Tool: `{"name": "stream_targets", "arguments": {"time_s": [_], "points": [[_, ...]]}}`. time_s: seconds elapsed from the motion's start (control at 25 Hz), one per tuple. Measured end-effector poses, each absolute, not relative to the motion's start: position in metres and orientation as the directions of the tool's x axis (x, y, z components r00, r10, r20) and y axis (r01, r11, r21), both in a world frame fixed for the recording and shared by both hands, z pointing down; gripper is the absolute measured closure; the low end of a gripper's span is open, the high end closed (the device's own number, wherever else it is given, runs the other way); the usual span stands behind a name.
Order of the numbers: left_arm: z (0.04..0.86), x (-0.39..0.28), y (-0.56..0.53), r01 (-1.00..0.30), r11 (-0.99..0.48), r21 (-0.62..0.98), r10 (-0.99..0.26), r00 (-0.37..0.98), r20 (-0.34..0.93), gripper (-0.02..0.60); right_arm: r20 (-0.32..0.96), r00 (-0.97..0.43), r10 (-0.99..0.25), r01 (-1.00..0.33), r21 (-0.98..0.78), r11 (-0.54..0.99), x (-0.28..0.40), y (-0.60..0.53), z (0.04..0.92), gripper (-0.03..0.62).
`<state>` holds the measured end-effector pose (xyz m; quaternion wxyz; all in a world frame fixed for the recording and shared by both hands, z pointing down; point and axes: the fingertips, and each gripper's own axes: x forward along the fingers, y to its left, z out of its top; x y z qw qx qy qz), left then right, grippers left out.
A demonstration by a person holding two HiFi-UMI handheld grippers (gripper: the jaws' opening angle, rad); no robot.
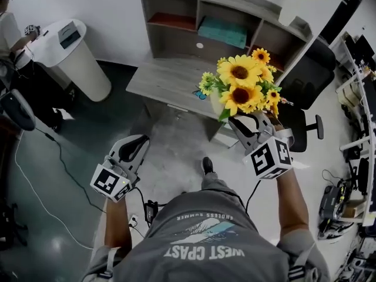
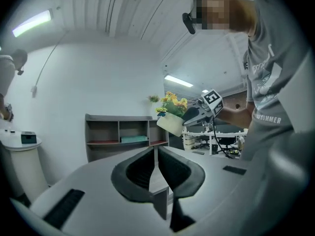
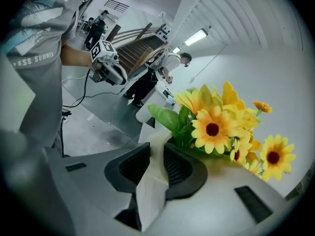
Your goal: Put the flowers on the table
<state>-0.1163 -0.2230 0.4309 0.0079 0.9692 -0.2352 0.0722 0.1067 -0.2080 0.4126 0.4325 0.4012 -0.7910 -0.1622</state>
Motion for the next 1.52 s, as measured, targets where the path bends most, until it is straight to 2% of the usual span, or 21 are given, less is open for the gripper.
{"name": "stream_targets", "arguments": {"time_s": [0.32, 0.8, 1.04, 1.12, 1.24, 1.4, 1.52], "points": [[0.426, -0.139, -0.233, -0.596, -0.801, -0.043, -0.594, 0.786, 0.172, 0.543, 0.556, -0.409, -0.723, -0.425, 0.585, 0.69, 0.104, -0.253, 0.428, 0.487], [0.446, -0.111, -0.253, -0.653, -0.755, -0.054, -0.654, 0.746, 0.126, 0.543, 0.569, -0.44, -0.695, -0.36, 0.597, 0.717, 0.128, -0.308, 0.463, 0.487], [0.426, -0.118, -0.28, -0.701, -0.712, -0.029, -0.691, 0.694, 0.203, 0.543, 0.614, -0.479, -0.628, -0.343, 0.528, 0.777, 0.128, -0.36, 0.471, 0.487], [0.402, -0.135, -0.26, -0.67, -0.741, -0.044, -0.664, 0.721, 0.199, 0.543, 0.609, -0.446, -0.656, -0.38, 0.535, 0.755, 0.117, -0.334, 0.452, 0.487], [0.362, -0.16, -0.218, -0.564, -0.822, -0.077, -0.569, 0.811, 0.137, 0.543, 0.583, -0.319, -0.748, -0.465, 0.591, 0.659, 0.107, -0.265, 0.408, 0.487], [0.338, -0.188, -0.171, -0.558, -0.829, -0.052, -0.559, 0.818, 0.136, 0.543, 0.609, -0.288, -0.739, -0.464, 0.586, 0.664, 0.088, -0.224, 0.391, 0.487], [0.293, -0.213, -0.146, -0.546, -0.838, -0.009, -0.542, 0.83, 0.132, 0.543, 0.646, -0.249, -0.722, -0.459, 0.577, 0.675, 0.07, -0.201, 0.347, 0.487]]}}
